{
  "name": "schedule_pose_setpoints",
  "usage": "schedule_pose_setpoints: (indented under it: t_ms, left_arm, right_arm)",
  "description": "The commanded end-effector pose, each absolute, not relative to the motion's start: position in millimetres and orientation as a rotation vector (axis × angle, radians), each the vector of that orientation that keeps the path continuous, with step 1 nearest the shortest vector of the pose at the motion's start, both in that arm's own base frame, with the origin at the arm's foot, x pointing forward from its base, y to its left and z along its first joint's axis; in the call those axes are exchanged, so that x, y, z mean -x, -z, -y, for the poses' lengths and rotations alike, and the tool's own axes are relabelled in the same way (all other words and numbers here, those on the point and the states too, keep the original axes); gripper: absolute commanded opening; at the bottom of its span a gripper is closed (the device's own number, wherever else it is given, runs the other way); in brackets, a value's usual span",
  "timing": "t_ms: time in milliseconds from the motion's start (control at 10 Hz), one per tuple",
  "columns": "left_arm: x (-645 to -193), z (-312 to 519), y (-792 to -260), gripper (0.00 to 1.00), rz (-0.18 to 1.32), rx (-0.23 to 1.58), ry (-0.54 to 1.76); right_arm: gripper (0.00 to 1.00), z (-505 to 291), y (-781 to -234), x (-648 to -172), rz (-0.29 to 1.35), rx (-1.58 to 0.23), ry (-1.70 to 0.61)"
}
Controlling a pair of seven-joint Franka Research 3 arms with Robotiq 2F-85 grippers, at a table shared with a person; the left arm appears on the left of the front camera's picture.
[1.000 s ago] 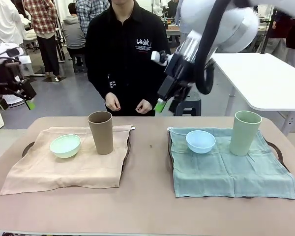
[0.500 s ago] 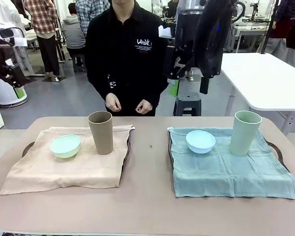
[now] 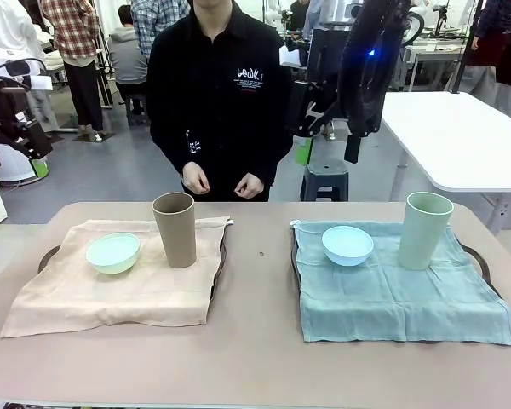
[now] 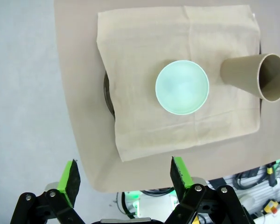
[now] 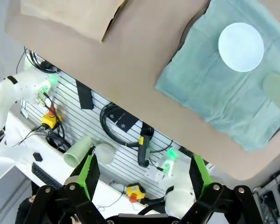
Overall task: Set up a tray with a mat and arrange the tableware.
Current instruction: Place the Picnic Bowl and Reusable plastic cup back onto the Handle tray in front of the human's position.
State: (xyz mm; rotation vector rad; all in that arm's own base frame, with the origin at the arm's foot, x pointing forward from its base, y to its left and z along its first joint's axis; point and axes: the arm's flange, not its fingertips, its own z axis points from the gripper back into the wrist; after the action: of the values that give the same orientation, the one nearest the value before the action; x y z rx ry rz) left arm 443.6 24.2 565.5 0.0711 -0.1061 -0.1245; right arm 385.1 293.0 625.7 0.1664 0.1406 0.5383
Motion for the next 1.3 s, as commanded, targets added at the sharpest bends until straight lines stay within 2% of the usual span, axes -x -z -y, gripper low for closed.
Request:
schedule_pose_setpoints:
  t_ms: [0,1200]
  left_arm:
    - [-442.2,-23.3,-566.7,1.0,0.125,-0.059,0.119]
    - [-443.5,-23.8,-565.7,1.0,0.107,-0.071,0.125]
  right_arm:
    - [1.0,-292.0,-620.6,-380.8,-0.137,-0.202,-0.551]
    - [1.0,-294.1,-625.7,-384.2,-0.141,-0.166,-0.541]
